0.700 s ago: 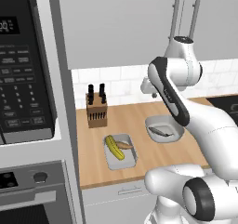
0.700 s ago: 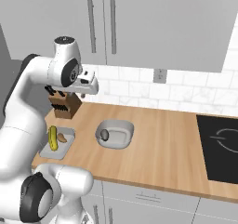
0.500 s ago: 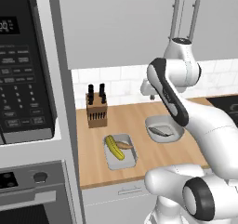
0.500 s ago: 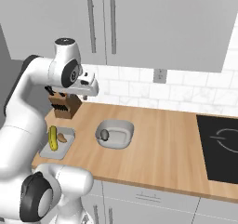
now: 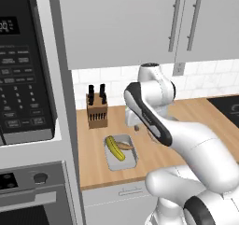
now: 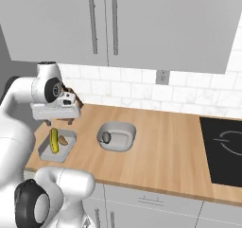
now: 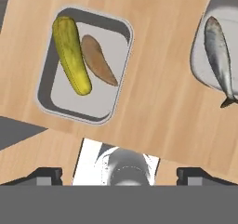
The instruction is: Take the meat container that has the fish and place it on the second highest rack of the freezer. Then take the vegetable container that has the sweet potato and cucumber and place it on the highest rack of the freezer.
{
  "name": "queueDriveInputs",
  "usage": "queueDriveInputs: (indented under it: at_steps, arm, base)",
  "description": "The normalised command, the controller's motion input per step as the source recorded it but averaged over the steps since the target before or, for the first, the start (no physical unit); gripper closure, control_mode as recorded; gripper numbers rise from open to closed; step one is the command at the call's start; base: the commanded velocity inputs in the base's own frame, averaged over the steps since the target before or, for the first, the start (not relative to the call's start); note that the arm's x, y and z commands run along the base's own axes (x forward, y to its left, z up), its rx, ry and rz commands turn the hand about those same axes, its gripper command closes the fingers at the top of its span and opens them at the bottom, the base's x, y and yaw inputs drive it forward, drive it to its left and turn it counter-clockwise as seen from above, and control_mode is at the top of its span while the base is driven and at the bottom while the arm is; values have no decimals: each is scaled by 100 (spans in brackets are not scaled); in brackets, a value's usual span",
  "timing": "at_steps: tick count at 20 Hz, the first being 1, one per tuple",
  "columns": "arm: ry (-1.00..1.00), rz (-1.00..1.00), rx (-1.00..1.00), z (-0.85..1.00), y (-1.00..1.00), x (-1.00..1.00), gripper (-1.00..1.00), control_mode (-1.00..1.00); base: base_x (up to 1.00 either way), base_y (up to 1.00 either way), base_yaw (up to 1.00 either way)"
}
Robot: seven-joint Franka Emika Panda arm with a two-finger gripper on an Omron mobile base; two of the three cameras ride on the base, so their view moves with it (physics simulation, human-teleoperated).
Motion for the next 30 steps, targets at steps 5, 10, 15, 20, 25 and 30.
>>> queueDriveInputs:
  at_steps: [5, 10, 15, 20, 25, 30]
  arm:
    - [20, 28, 1, -85, 99, -1, -100, -100]
    - [23, 15, -11, -81, 68, 0, -100, -100]
    - [24, 13, -24, -75, 32, 11, -100, -100]
    - [1, 6, -13, -28, 0, 35, -100, -100]
    - [0, 12, -2, -33, -2, 7, -100, -100]
    - [-1, 8, 0, -39, -3, -1, -100, -100]
  base:
    - [0, 0, 0]
    - [0, 0, 0]
    - [0, 0, 0]
    - [0, 0, 0]
    - [0, 0, 0]
    - [0, 0, 0]
